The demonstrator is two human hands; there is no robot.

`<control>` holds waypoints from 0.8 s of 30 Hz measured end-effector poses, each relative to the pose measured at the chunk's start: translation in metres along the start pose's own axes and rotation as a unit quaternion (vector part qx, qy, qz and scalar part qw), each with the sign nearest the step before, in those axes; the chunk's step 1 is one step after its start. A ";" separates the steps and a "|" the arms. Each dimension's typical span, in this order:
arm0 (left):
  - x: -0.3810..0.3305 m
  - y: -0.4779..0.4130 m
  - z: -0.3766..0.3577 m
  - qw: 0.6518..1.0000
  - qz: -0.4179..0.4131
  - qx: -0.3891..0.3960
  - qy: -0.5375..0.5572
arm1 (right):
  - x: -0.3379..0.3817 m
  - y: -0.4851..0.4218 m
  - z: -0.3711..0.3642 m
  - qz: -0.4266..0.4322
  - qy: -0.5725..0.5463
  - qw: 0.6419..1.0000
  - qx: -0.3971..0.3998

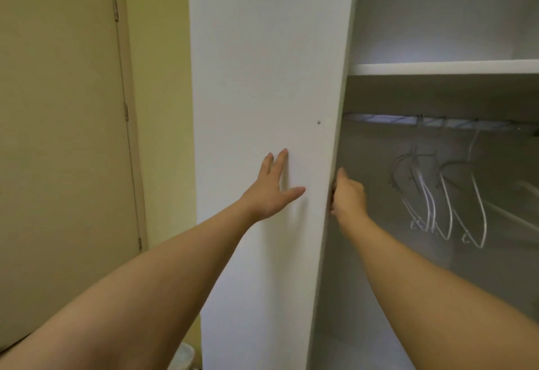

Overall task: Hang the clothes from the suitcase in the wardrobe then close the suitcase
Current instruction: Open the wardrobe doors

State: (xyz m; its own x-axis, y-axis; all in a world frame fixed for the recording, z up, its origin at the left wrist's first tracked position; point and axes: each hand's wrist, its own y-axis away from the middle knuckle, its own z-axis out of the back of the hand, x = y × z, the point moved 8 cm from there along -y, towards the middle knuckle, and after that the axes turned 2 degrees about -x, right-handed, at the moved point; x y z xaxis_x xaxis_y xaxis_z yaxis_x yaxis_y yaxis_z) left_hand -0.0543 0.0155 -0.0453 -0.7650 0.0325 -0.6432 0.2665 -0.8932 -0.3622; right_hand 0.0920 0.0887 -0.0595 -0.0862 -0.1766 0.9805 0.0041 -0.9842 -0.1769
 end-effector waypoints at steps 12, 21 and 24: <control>0.005 0.071 0.075 0.951 0.064 -0.078 0.294 | 0.036 0.120 -0.077 -0.014 0.123 0.933 0.339; 0.037 0.127 0.161 0.961 0.033 -0.168 0.217 | 0.054 0.199 -0.160 0.008 0.115 0.893 0.435; 0.059 0.148 0.195 0.954 0.059 -0.241 0.167 | 0.058 0.224 -0.189 0.013 0.106 0.887 0.449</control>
State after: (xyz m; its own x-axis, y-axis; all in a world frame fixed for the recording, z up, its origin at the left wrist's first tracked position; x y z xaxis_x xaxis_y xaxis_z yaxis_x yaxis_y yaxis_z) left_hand -0.1746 -0.2023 -0.0052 -0.5059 0.1574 -0.8481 0.6385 -0.5927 -0.4909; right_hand -0.1003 -0.1398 -0.0581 -0.2597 -0.2866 0.9222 0.7927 -0.6087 0.0340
